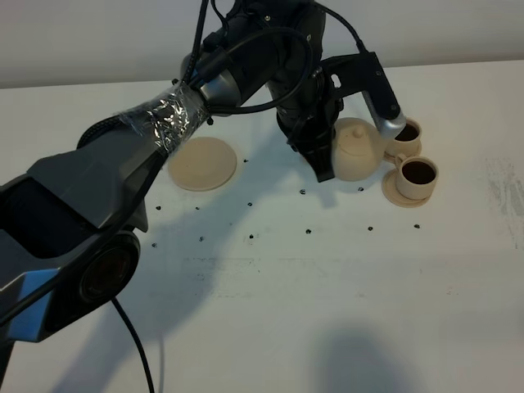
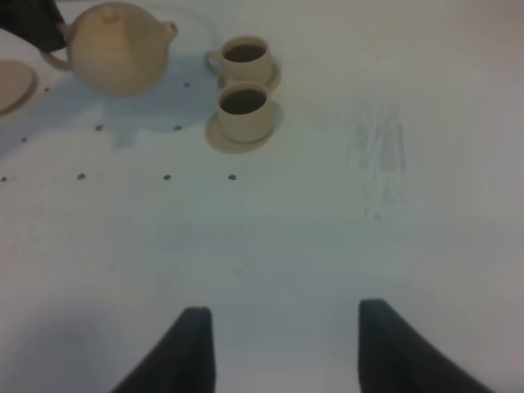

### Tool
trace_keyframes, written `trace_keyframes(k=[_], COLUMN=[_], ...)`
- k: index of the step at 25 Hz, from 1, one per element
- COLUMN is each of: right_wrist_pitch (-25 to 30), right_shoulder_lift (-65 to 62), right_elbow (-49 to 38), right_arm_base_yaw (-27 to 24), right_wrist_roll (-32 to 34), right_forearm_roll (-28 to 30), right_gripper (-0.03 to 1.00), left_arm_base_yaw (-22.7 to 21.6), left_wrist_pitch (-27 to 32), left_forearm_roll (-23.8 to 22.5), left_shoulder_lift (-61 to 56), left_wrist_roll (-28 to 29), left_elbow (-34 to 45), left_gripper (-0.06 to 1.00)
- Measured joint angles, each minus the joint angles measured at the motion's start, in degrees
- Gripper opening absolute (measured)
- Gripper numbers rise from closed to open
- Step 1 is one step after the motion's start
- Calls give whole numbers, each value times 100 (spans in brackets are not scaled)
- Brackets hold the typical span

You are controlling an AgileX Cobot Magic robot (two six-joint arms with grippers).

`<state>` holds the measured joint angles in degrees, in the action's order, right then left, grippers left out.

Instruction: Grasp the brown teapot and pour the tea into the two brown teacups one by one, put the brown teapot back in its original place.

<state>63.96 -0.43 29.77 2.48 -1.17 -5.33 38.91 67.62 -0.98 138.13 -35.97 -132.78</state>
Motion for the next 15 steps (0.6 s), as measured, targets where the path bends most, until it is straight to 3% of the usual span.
trace_keyframes(k=[5,15], right_wrist_pitch=[0,0], right_shoulder_lift=[0,0], right_elbow=[0,0], right_arm_base_yaw=[0,0], right_wrist_roll=[0,0], right_forearm_roll=[0,0], right_gripper=[40,40], left_arm_base_yaw=[0,0], left_wrist_pitch=[5,-23], left_forearm_roll=[12,186], left_shoulder_lift=[215,639], left_wrist_roll=[730,887], left_elbow=[0,0], left_gripper=[9,9])
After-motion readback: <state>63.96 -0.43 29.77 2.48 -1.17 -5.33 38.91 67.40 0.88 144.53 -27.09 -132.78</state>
